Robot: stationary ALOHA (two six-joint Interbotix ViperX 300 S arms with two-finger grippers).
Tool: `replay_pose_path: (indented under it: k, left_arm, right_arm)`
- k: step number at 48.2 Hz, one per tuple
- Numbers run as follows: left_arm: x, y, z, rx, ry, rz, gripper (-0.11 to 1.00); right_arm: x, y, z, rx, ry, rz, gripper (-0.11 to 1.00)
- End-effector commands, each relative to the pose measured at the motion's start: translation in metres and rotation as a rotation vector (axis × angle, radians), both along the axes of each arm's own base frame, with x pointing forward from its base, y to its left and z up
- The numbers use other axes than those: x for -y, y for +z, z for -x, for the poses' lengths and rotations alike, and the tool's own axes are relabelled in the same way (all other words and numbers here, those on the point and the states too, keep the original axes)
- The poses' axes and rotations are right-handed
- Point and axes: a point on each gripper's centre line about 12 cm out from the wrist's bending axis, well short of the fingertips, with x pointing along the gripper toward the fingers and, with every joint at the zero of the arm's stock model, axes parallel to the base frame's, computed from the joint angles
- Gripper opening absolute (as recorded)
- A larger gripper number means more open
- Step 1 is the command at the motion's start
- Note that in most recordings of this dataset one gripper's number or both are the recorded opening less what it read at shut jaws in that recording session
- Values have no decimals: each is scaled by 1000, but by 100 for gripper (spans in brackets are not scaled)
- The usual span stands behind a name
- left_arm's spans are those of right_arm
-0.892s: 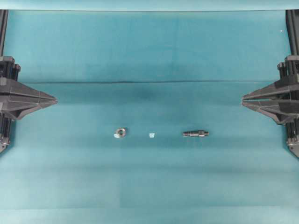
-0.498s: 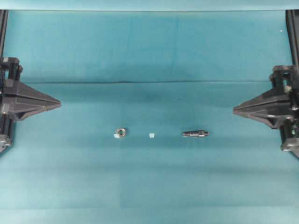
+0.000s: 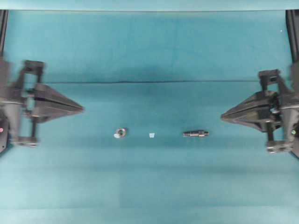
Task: Insert the washer onto the shaft with both hands.
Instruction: 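Move left gripper over the silver washer and right gripper over the shaft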
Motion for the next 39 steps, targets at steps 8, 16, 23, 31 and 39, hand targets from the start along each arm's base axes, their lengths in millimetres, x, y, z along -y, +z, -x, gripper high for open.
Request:
replay_pose_path:
  k: [8,16,23,31,39]
  left_arm:
    - [1,-7,-36,-146,-6,-10,2]
    - [1,-17,-52,-245,-5,-11,2]
    - [2,-29,-61,-359,-6,-12,2]
    - [2,-39,-71,-440,-6,-14,2]
    - [4,-57,-79,-534,-12,-16,2]
  right_arm:
    - [-1,-6,-21,-143,-1,-10,-9]
    - [-2,-18,-35,-253,3,-4,-9]
    - [-2,-31,-47,-386,5,2,-9]
    - [-1,-42,-58,-524,15,34,-9]
    - [-1,-53,-69,-594,17,40,-9]
